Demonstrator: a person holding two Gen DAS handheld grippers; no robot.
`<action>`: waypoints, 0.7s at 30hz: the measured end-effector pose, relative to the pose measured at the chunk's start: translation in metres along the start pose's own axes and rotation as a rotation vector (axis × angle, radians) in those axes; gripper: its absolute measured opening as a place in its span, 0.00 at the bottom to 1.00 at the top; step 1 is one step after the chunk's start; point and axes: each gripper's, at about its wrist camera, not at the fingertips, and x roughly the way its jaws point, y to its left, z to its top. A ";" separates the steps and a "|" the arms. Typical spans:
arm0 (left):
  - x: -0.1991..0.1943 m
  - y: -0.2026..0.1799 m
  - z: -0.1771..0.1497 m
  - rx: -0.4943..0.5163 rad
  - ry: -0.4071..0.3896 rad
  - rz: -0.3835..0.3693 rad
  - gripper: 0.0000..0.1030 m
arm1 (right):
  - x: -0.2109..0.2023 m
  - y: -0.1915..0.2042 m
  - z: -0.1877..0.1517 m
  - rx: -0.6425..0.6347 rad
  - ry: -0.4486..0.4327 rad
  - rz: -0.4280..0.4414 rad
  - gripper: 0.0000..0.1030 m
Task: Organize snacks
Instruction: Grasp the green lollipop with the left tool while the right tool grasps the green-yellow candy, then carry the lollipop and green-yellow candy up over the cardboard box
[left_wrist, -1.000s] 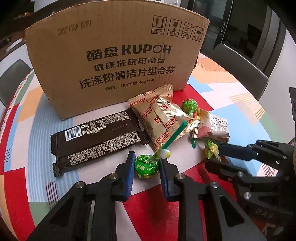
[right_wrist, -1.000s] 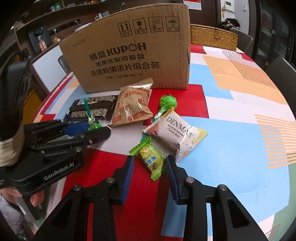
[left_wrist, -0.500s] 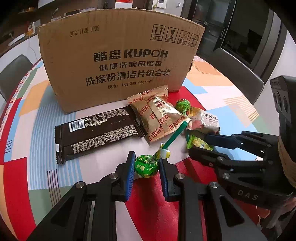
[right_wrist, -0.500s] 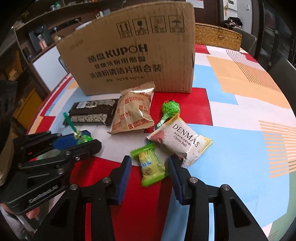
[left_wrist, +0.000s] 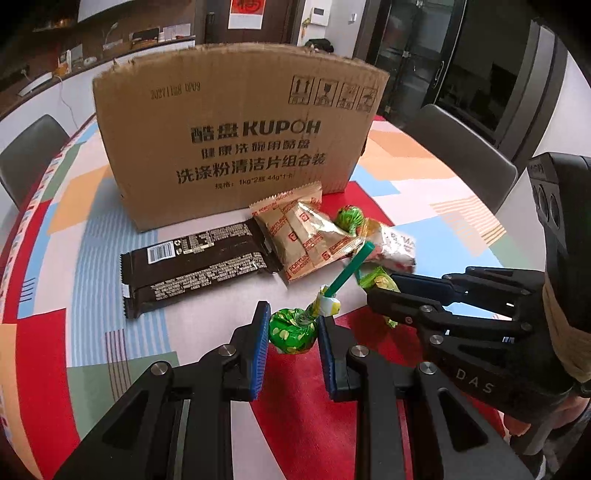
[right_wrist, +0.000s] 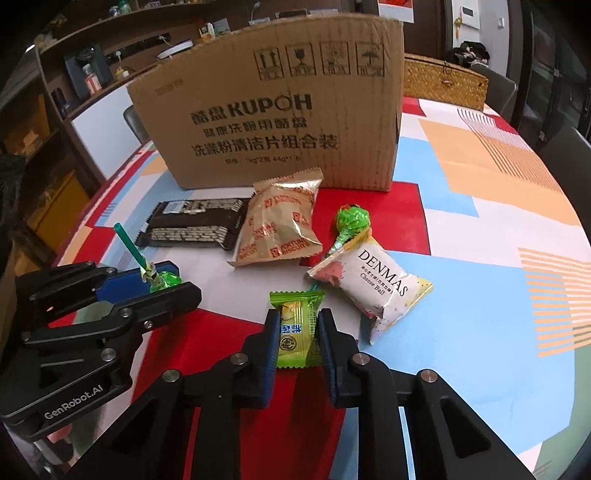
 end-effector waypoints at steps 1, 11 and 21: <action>-0.003 -0.001 0.000 0.001 -0.006 0.001 0.25 | -0.004 0.001 0.000 0.000 -0.008 0.003 0.21; -0.049 -0.008 0.002 0.004 -0.097 0.010 0.25 | -0.043 0.017 0.007 -0.015 -0.095 0.010 0.21; -0.095 -0.010 0.013 0.021 -0.205 0.047 0.25 | -0.086 0.030 0.013 -0.030 -0.199 0.013 0.21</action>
